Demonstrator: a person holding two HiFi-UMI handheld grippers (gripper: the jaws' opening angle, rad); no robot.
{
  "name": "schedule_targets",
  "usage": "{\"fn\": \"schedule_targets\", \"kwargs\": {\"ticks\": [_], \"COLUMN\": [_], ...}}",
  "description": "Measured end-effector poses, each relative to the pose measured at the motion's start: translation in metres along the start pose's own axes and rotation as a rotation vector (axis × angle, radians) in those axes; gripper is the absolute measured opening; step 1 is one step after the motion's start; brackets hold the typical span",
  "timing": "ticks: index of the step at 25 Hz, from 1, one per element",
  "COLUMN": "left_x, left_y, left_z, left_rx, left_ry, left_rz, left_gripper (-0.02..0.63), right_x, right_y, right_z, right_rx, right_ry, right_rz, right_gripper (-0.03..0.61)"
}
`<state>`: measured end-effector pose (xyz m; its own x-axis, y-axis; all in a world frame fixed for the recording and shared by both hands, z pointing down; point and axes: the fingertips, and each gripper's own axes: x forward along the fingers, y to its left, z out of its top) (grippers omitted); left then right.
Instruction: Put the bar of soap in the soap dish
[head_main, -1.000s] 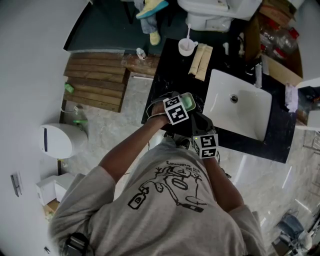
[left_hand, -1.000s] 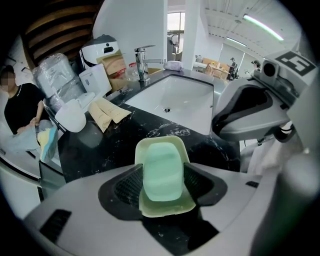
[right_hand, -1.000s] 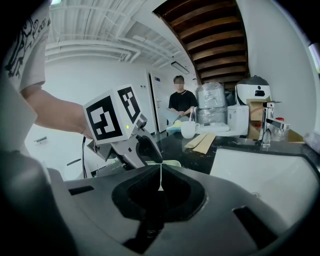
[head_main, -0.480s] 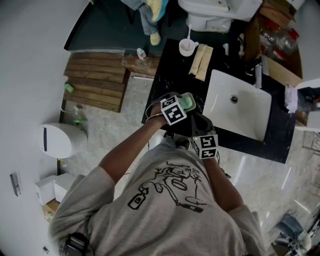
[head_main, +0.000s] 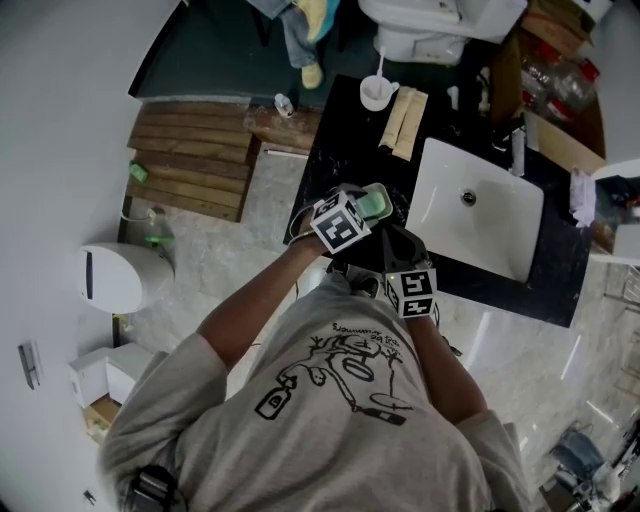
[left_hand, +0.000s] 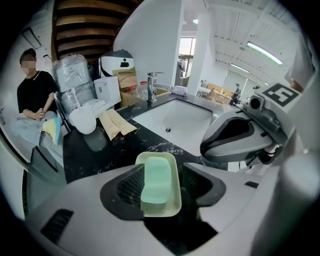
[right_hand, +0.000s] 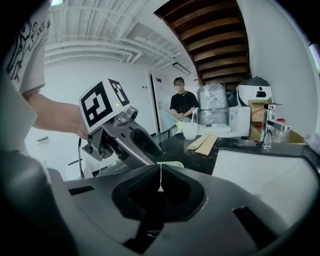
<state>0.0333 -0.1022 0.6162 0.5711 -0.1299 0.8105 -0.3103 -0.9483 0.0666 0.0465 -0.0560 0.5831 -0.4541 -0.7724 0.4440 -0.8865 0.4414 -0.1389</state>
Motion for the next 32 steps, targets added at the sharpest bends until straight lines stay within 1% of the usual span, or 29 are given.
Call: {"fn": "schedule_targets", "kwargs": {"ticks": [5,9,14,21,24,28,32], "left_x": [-0.011,-0.022,-0.033,-0.052,-0.064,-0.075,-0.087], "left_y": [0.0,-0.006,-0.014,-0.016,-0.016,-0.022,-0.029], "left_z": [0.001,0.005,0.011,0.02,0.027,0.03,0.035], "left_rx": [-0.019,-0.027,-0.028,-0.032,-0.045,-0.068,-0.074], "left_ry": [-0.062,-0.102,-0.15,-0.229,-0.274,-0.308,-0.351], "left_rz": [0.014,0.005,0.005,0.043,0.055,0.051,0.058], "left_gripper": [0.185,0.172,0.13,0.073,0.055,0.04,0.018], "right_x": [-0.003,-0.005,-0.009,-0.015,-0.018,-0.023,-0.027], "right_y": [-0.001,0.001,0.004,0.01,0.013,0.015,0.017], "right_z": [0.005,0.011,0.02,0.039,0.047,0.056,0.06], "right_rx": [0.005,0.001,0.0,0.005,0.009,0.007,0.008], "right_ry": [-0.013,-0.024,-0.043,-0.078,-0.091,-0.106,-0.111], "right_rz": [-0.003,-0.003,0.005,0.019,0.023,0.025,0.026], "right_gripper": [0.021,0.021,0.021,0.021,0.021,0.021,0.021]}}
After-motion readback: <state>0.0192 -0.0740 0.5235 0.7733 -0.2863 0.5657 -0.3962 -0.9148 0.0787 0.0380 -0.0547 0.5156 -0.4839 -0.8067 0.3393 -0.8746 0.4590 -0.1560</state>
